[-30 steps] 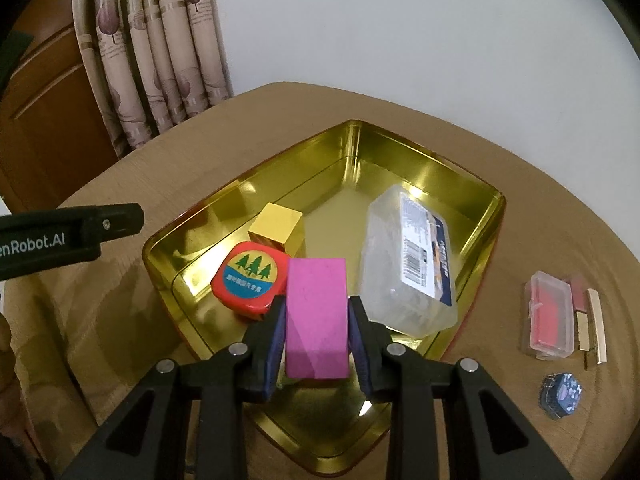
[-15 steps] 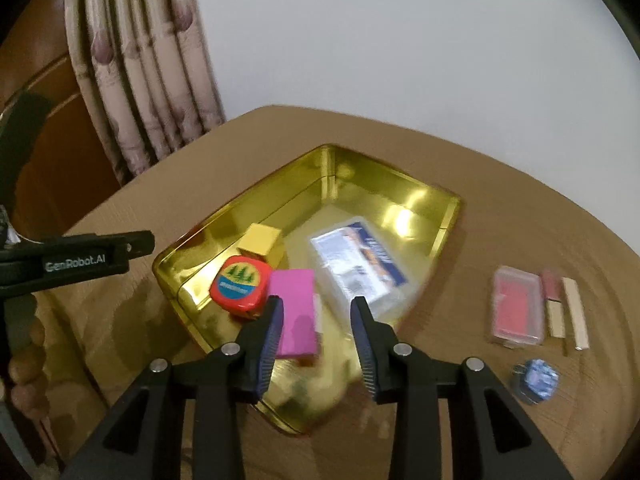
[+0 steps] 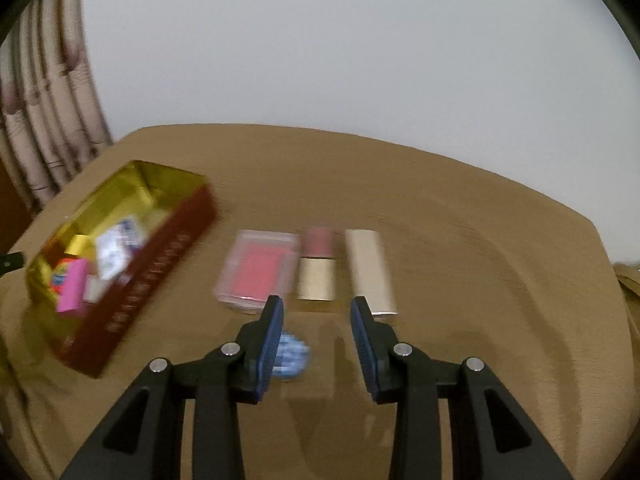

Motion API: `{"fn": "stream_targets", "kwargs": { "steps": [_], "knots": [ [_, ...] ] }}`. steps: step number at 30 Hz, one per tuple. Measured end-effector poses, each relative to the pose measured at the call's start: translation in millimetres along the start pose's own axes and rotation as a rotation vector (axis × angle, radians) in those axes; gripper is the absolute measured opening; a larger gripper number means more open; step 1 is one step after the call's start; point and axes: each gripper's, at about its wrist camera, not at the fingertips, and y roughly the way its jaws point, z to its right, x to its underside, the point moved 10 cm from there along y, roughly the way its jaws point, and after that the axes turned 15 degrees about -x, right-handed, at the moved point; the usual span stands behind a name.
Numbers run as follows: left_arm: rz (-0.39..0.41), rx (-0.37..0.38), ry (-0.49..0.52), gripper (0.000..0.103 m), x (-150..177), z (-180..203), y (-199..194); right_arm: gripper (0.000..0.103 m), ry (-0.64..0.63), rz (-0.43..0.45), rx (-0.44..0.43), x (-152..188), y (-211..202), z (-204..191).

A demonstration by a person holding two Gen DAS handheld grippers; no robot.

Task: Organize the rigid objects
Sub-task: 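Grasp the silver-gold rectangular case with the right tool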

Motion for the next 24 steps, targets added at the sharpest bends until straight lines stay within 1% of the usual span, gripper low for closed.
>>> {"fn": "stream_targets", "kwargs": {
  "steps": [4,9,13,15,18,19,24],
  "knots": [
    [0.027,0.022,0.018,0.075,-0.9,5.0,-5.2,0.036,0.019,-0.018,0.016,0.9,12.5,27.9],
    [0.040,0.059,0.020,0.075,-1.5,7.2,-6.8,0.036,0.025,-0.048,0.006,3.5,37.3,44.3],
    [0.060,0.063,0.017,0.076,-3.4,6.3,-7.6,0.036,0.017,-0.064,0.004,2.7,59.5,47.8],
    [0.068,0.064,0.021,0.077,-3.5,8.2,-8.8,0.036,0.015,-0.055,-0.002,-1.5,68.5,50.2],
    [0.069,0.056,0.033,0.079,-1.8,11.9,-8.7,0.035,-0.012,-0.046,0.002,-8.2,75.1,55.0],
    [0.068,0.058,0.038,0.079,-1.4,13.2,-8.0,0.029,-0.013,-0.044,0.001,-9.7,76.5,54.8],
    [0.083,0.035,0.085,0.079,3.2,22.2,-10.4,0.029,-0.030,-0.041,0.004,-10.8,81.2,49.4]
  ]
}}
